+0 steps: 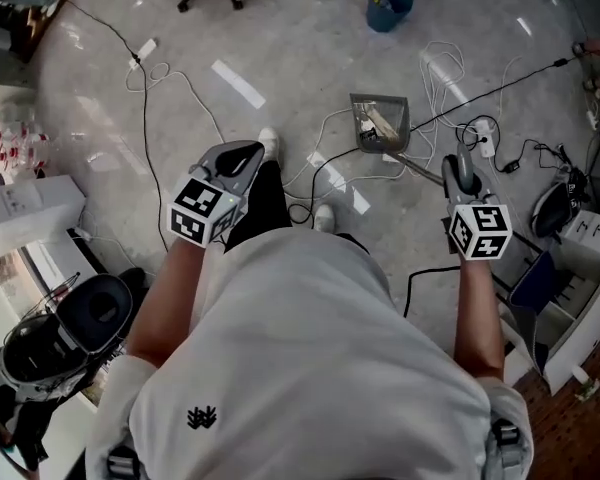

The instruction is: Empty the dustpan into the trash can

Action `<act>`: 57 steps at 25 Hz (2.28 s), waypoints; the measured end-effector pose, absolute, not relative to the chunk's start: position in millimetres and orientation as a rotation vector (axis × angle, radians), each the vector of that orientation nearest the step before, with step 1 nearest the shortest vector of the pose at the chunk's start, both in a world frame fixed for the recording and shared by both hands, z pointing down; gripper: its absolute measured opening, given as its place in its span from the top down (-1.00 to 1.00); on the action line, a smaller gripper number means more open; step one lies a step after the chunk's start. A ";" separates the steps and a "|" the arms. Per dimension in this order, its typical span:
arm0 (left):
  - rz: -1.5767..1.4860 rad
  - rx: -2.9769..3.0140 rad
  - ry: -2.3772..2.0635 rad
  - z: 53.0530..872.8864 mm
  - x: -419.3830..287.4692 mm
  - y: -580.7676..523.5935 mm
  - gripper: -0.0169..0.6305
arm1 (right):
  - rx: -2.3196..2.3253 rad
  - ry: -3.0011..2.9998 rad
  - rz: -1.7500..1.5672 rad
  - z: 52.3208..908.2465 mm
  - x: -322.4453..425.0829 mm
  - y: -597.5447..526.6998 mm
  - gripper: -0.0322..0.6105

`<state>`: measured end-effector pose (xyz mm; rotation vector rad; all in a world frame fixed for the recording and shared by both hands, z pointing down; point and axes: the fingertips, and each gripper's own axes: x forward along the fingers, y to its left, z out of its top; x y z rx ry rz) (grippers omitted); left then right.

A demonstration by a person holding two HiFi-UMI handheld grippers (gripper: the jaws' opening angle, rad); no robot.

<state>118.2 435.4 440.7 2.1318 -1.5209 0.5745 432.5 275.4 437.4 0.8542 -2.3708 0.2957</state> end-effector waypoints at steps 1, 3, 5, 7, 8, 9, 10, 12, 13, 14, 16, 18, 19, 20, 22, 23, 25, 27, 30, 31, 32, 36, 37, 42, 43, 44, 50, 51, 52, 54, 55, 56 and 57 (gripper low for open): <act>0.575 2.151 -1.504 442.3 110.2 423.2 0.77 | 0.874 -2.362 0.300 436.4 428.3 265.2 0.82; 0.577 2.194 -1.465 443.8 89.7 397.7 0.77 | 0.918 -2.343 0.310 434.0 417.6 245.9 0.82; 0.580 2.224 -1.417 445.9 65.0 369.2 0.77 | 0.968 -2.318 0.329 430.3 407.0 225.0 0.82; 0.583 2.238 -1.367 446.3 38.3 337.6 0.77 | 1.028 -2.289 0.357 423.2 398.5 202.4 0.82; 0.584 2.250 -1.344 444.4 25.7 322.1 0.77 | 1.055 -2.273 0.366 418.4 394.8 191.1 0.82; 0.586 2.271 -1.324 442.0 13.5 306.6 0.77 | 1.079 -2.258 0.369 413.2 391.0 179.4 0.82; 0.592 2.295 -1.305 440.2 1.0 291.1 0.77 | 1.102 -2.247 0.369 408.2 386.4 167.4 0.82; 0.603 2.334 -1.273 438.6 -26.3 261.4 0.77 | 1.151 -2.233 0.372 400.2 375.5 145.3 0.82; 0.599 2.345 -1.257 437.9 -39.4 248.3 0.77 | 1.176 -2.226 0.378 396.9 370.4 135.9 0.82; 0.589 2.353 -1.242 436.5 -51.0 235.9 0.77 | 1.200 -2.219 0.385 393.5 366.3 126.4 0.82; 0.567 2.369 -1.223 432.0 -69.1 209.9 0.77 | 1.254 -2.209 0.400 385.4 360.8 102.6 0.82; 0.559 2.382 -1.217 428.6 -80.3 188.9 0.77 | 1.306 -2.197 0.425 379.7 358.1 79.2 0.82; 0.556 2.389 -1.218 428.2 -83.6 181.0 0.77 | 1.325 -2.188 0.438 378.1 357.6 68.9 0.82; 0.551 2.393 -1.219 428.4 -86.3 172.6 0.77 | 1.342 -2.181 0.448 376.8 357.2 57.6 0.82; 0.526 2.390 -1.218 430.4 -90.6 153.2 0.77 | 1.365 -2.174 0.453 373.5 354.2 30.1 0.82; 0.511 2.382 -1.216 431.6 -92.2 144.1 0.77 | 1.369 -2.173 0.448 372.1 351.4 15.5 0.82; 0.503 2.357 -1.207 436.8 -95.1 127.6 0.77 | 1.364 -2.170 0.436 370.8 345.1 -12.8 0.82; 0.534 2.330 -1.203 446.6 -99.7 106.7 0.77 | 1.358 -2.170 0.419 372.4 339.5 -41.9 0.82; 0.554 2.303 -1.199 449.8 -97.1 75.7 0.77 | 1.316 -2.164 0.378 378.8 332.2 -81.7 0.82; 0.556 2.304 -1.199 448.0 -94.3 64.6 0.77 | 1.294 -2.163 0.357 379.9 329.8 -95.7 0.82; 0.561 2.307 -1.201 446.1 -92.2 52.0 0.77 | 1.275 -2.164 0.338 380.8 327.5 -110.6 0.82; 0.567 2.309 -1.221 436.5 -92.0 4.2 0.77 | 1.215 -2.170 0.292 383.7 318.1 -161.3 0.82; 0.562 2.311 -1.228 433.9 -93.1 -6.6 0.77 | 1.201 -2.173 0.277 382.9 315.8 -173.1 0.82; 0.563 2.322 -1.238 428.3 -97.6 -54.8 0.77 | 1.162 -2.188 0.220 387.6 299.5 -230.9 0.82; 0.561 2.324 -1.234 428.2 -98.4 -62.1 0.77 | 1.153 -2.185 0.212 389.3 296.2 -239.5 0.82; 0.556 2.326 -1.228 428.8 -100.2 -69.8 0.77 | 1.143 -2.180 0.203 391.4 291.7 -248.3 0.82; 0.574 2.355 -1.143 439.4 -115.7 -117.1 0.77 | 1.057 -2.135 0.158 415.8 252.6 -295.3 0.82; 0.577 2.363 -1.131 438.9 -118.7 -123.9 0.77 | 1.043 -2.124 0.152 419.3 246.4 -300.1 0.82; 0.576 2.369 -1.124 437.8 -122.4 -130.2 0.77 | 1.027 -2.114 0.146 422.9 239.8 -304.7 0.82; 0.565 2.372 -1.119 436.2 -131.5 -142.3 0.77 | 0.992 -2.092 0.133 431.5 226.3 -314.9 0.82; 0.561 2.372 -1.116 436.2 -135.6 -147.8 0.77 | 0.976 -2.083 0.127 436.3 220.0 -320.3 0.82; 0.558 2.372 -1.112 436.6 -139.2 -153.0 0.77 | 0.960 -2.074 0.121 441.1 214.5 -325.6 0.82; 0.557 2.373 -1.107 437.5 -142.4 -158.2 0.77 | 0.946 -2.064 0.115 445.6 209.2 -331.0 0.82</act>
